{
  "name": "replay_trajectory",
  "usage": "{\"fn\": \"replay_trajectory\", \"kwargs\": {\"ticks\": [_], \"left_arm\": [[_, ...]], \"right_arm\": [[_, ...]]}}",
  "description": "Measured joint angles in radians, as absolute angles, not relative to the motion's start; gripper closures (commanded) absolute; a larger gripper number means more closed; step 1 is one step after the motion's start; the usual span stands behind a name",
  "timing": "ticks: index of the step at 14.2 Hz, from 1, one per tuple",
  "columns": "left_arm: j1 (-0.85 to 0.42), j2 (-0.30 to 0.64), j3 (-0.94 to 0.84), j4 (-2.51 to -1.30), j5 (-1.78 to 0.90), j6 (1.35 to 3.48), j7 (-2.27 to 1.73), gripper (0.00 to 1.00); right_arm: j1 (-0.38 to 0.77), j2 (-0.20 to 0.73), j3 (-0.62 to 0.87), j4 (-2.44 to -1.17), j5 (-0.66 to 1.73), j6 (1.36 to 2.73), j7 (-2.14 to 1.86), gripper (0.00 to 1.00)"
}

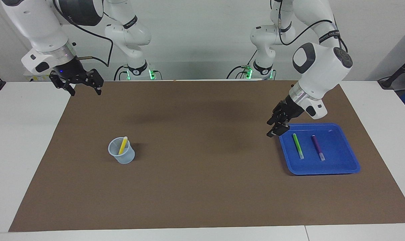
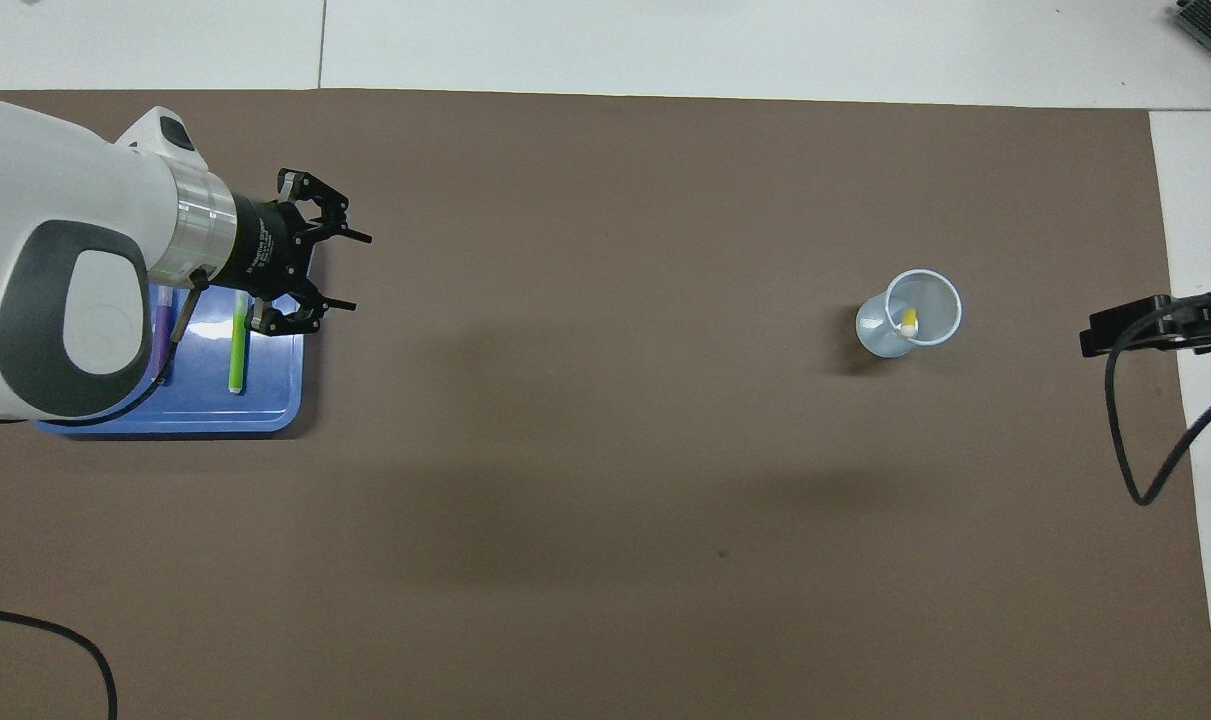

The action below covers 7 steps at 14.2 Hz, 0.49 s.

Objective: Right arm passes pens to left for tray arrangement
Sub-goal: 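Raise the left gripper from the tray toward the table center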

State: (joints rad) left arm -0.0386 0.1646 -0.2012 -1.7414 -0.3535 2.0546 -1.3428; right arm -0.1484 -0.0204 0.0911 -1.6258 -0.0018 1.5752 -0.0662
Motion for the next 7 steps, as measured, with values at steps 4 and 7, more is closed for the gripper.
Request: {"fn": "replay_trajectory", "kwargs": {"ticks": [4,7], "left_arm": [[-0.085,0.166,-0.202,-1.789,-0.354,2.13,-1.476,0.15],[-0.086,0.165,-0.201,-1.791,-0.355,2.148,-1.566,0.03]], "right_arm": [[-0.149,-0.02,0.091,-1.626,-0.006,1.575,-0.068,0.0],[-0.149,-0.021,0.091,-1.629,-0.006,1.577,-0.129,0.0]]}}
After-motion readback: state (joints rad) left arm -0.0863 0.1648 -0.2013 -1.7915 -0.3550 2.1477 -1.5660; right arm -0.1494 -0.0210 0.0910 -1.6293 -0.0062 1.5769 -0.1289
